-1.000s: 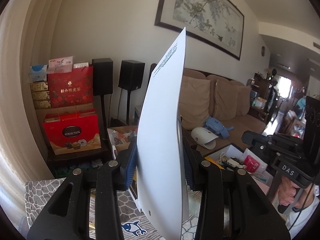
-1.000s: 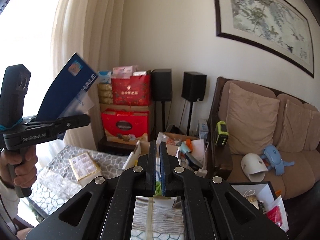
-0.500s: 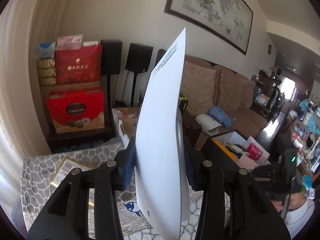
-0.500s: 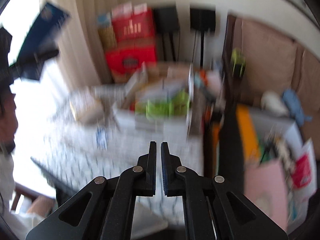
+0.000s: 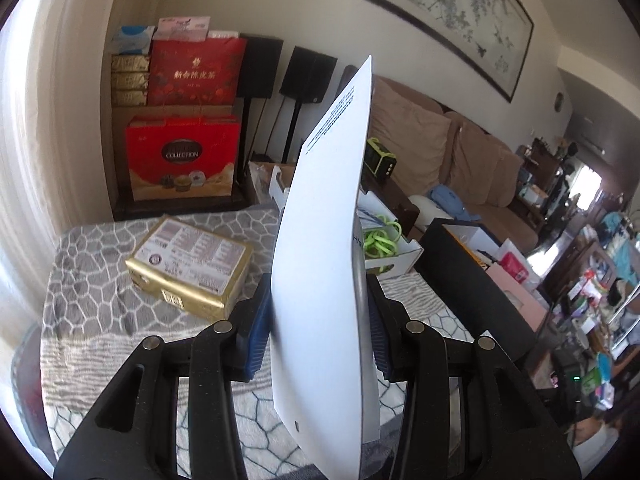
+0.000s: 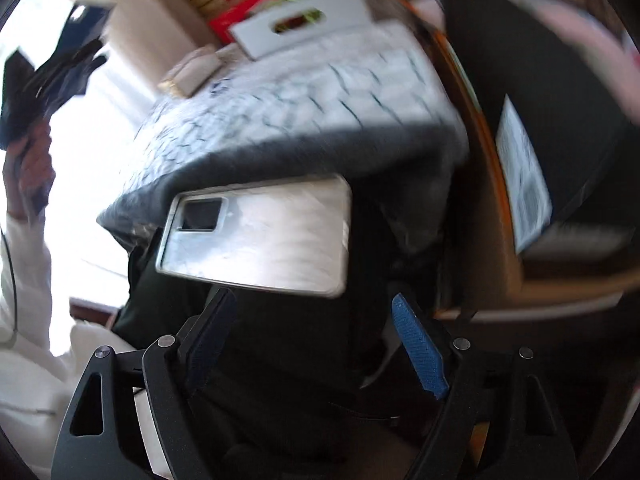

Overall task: Organize objects
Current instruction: 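Raise the phone case with the right tool while the left tool holds the white card, then hold the phone case in the right tool while the left tool holds the white card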

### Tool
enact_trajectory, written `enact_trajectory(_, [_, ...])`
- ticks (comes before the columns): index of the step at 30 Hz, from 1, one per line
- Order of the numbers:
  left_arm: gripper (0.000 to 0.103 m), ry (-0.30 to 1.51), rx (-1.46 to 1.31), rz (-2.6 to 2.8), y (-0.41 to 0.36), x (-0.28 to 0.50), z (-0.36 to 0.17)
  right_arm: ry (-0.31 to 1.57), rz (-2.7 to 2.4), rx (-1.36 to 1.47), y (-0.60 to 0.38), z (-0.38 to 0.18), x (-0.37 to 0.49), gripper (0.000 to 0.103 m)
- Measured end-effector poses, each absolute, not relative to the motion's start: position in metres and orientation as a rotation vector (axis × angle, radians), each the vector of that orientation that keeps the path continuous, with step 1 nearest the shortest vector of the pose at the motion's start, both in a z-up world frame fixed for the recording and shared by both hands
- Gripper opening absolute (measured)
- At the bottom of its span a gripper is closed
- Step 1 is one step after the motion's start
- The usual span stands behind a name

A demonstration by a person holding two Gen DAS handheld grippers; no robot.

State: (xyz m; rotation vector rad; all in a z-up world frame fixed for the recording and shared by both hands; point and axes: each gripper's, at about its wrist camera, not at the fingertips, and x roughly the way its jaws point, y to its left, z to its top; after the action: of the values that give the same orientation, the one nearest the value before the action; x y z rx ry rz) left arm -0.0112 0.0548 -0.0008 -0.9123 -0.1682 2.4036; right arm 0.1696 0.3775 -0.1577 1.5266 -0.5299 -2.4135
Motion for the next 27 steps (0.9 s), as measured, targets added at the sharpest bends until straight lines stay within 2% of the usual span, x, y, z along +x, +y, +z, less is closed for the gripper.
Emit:
enact_trajectory(5, [0.040, -0.187, -0.902, 2.402, 0.050, -0.005, 0.001, -0.846, -2.330, 1.452, 0.387, -0.184, 0.146, 0.082])
enact_trajectory(7, [0.040, -0.184, -0.892, 2.405, 0.048, -0.002, 0.002, -0.901, -2.311, 1.435, 0.385, -0.187, 0.138, 0.074])
enact_trajectory(9, [0.041, -0.182, -0.893, 2.407, 0.046, -0.002, 0.002, -0.960, -2.286, 1.425, 0.382, -0.191, 0.130, 0.050])
enact_trajectory(10, [0.041, -0.185, -0.900, 2.410, 0.045, -0.002, 0.001, -0.985, -2.283, 1.429, 0.381, -0.191, 0.126, 0.049])
enact_trajectory(14, [0.041, -0.222, -0.929, 2.404, 0.039, -0.007, -0.005, -1.120, -2.273, 1.300, 0.390, -0.184, 0.129, 0.016])
enact_trajectory(15, [0.041, -0.232, -0.935, 2.403, 0.038, -0.008, -0.006, -1.183, -2.243, 1.266, 0.394, -0.183, 0.132, 0.011])
enact_trajectory(17, [0.041, -0.240, -0.944, 2.395, 0.039, -0.009, -0.008, -1.229, -2.230, 1.229, 0.398, -0.177, 0.137, 0.007])
enact_trajectory(22, [0.041, -0.221, -0.915, 2.395, 0.043, -0.003, -0.002, -1.196, -2.284, 1.172, 0.399, -0.137, 0.149, 0.007])
enact_trajectory(27, [0.041, -0.193, -0.862, 2.399, 0.048, 0.004, 0.012, -0.988, -2.426, 1.024, 0.390, -0.057, 0.158, 0.007])
